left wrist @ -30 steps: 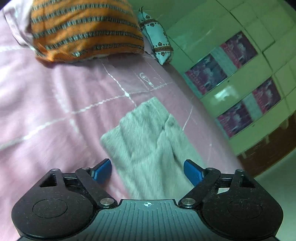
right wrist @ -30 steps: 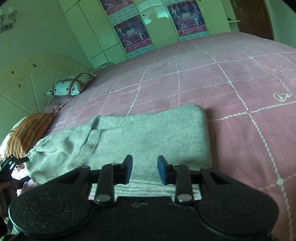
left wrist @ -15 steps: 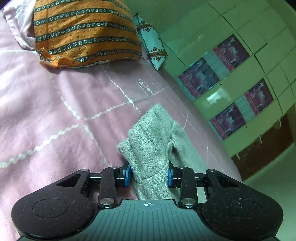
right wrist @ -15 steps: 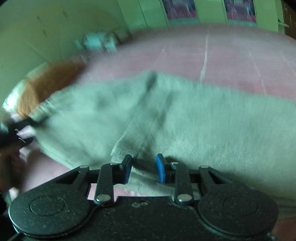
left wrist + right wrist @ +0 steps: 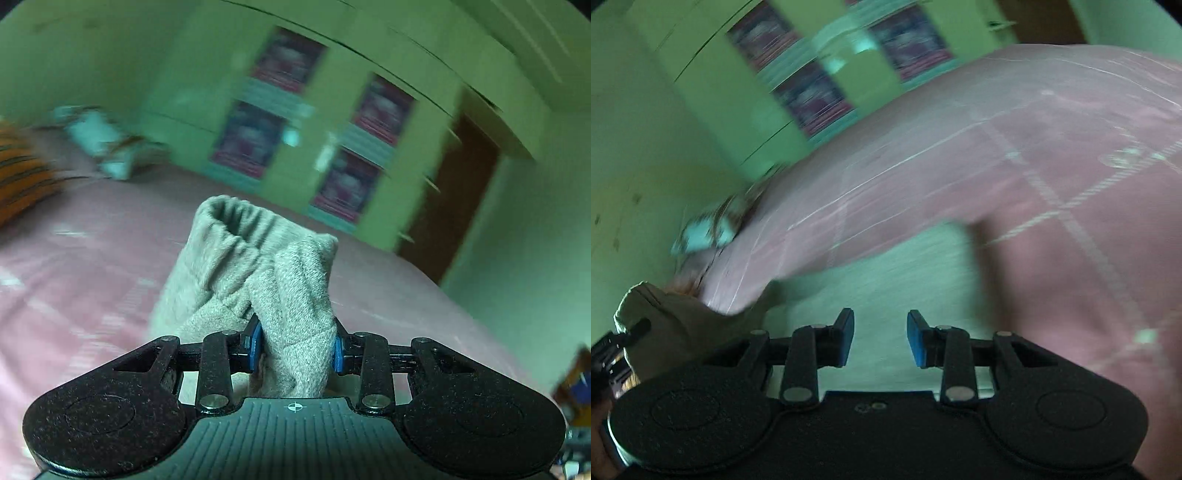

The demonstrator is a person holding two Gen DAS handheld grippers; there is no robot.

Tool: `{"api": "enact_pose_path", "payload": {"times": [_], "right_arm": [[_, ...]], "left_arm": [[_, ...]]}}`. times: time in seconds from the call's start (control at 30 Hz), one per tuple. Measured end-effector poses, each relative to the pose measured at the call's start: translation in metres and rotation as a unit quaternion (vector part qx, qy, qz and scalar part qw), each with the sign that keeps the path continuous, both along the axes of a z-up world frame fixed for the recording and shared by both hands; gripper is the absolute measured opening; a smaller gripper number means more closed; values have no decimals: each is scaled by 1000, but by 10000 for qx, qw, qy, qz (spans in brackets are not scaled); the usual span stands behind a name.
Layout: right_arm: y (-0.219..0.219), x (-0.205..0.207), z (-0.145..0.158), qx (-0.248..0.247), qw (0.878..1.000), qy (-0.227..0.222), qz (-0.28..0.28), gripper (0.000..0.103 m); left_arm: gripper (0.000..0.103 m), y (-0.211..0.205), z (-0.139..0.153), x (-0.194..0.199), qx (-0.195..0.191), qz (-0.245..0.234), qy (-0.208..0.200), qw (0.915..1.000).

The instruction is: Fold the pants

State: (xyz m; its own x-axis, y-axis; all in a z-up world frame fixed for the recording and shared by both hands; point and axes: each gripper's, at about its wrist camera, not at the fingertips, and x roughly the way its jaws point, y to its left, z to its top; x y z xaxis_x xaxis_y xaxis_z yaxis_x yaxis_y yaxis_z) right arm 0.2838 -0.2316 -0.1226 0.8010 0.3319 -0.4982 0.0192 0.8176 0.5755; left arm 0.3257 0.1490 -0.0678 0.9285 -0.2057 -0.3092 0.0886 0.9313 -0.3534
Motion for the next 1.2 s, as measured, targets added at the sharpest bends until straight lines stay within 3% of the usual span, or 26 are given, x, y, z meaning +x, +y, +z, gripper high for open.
{"api": "enact_pose_path", "payload": {"times": [0.13,0.23,0.3,0.33,0.4,0.5,0.6,0.73,0.83,1.07,1.2], "right_arm": [[-47,-14,-8,244,9992,37,-323,26],[-73,-17,-14,399,9979,88,-506,27],[-90,-22,-19,543,9968,117,-569,29],[-95,-21,-21,600,9964,129,-590,30],[-102,-22,-23,700,9954,104,-640,31],[-104,-20,-25,946,9941,85,-522,31],[-89,-10,-28,1261,9919,104,-97,31],[-48,5,-33,1429,9887,276,353,33],[-20,5,-31,1328,9897,353,393,33],[8,5,-24,1133,9927,358,225,31],[7,-1,-16,1261,9918,171,72,31]], "left_arm": [[36,-95,-1,14,229,-730,131,9970],[38,-170,-17,19,515,-1360,459,9883],[61,-204,-27,19,484,-1806,888,9783],[62,-208,-27,15,285,-1855,866,9784],[78,-198,-17,3,89,-1600,637,9850],[78,-154,5,-12,66,-1087,530,9926],[78,-102,9,-45,424,-596,586,9956],[78,-31,-9,-94,879,120,971,9913],[78,-3,-28,-126,1133,467,1258,9844],[78,-15,-46,-134,1253,167,1362,9826],[78,-28,-60,-100,1237,29,1436,9819]]}}
